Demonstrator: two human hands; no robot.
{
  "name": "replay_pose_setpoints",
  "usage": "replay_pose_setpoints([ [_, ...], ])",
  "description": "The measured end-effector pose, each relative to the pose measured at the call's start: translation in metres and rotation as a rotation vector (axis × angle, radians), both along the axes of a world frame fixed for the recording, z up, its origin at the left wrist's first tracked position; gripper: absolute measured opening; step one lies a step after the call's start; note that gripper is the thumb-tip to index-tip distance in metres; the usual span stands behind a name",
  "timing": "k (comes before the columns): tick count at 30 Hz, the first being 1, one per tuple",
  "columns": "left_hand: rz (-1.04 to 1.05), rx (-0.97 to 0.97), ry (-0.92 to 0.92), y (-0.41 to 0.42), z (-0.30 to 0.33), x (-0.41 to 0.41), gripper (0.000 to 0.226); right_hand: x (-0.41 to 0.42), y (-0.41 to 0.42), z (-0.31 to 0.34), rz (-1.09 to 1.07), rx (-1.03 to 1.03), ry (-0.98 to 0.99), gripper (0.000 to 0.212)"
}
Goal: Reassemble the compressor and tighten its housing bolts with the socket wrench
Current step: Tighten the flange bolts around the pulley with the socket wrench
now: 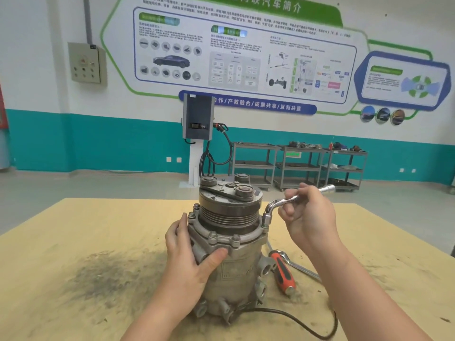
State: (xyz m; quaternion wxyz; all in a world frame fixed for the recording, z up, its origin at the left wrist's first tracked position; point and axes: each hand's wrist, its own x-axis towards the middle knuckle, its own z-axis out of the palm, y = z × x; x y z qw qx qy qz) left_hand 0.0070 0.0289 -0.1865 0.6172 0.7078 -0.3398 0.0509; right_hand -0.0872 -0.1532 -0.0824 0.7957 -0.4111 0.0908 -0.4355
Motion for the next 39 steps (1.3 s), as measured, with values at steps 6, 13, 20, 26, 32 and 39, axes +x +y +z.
replay_pose_setpoints([
  [6,0.013,0.005,-0.009,0.000,-0.002,0.001,0.119,0.013,-0.010,0.005,0.238,0.023,0.086,0.012],
  [13,0.111,0.032,-0.011,0.000,0.002,0.001,0.125,0.021,-0.016,0.004,0.411,0.056,0.154,0.013],
  [20,0.220,0.089,-0.062,0.000,0.001,0.003,0.135,-0.012,0.008,-0.019,0.162,0.065,-0.160,0.020],
  [26,0.218,0.107,-0.055,0.000,0.003,0.002,0.131,-0.030,0.044,-0.034,-0.234,-0.484,-0.114,0.026],
  [32,0.195,0.068,-0.062,-0.001,0.001,0.001,0.103,-0.033,0.052,-0.025,-0.392,-0.938,0.014,0.016],
  [39,0.162,0.053,-0.052,-0.002,0.001,0.002,0.117,-0.022,0.012,-0.007,-0.118,-0.247,-0.019,0.025],
])
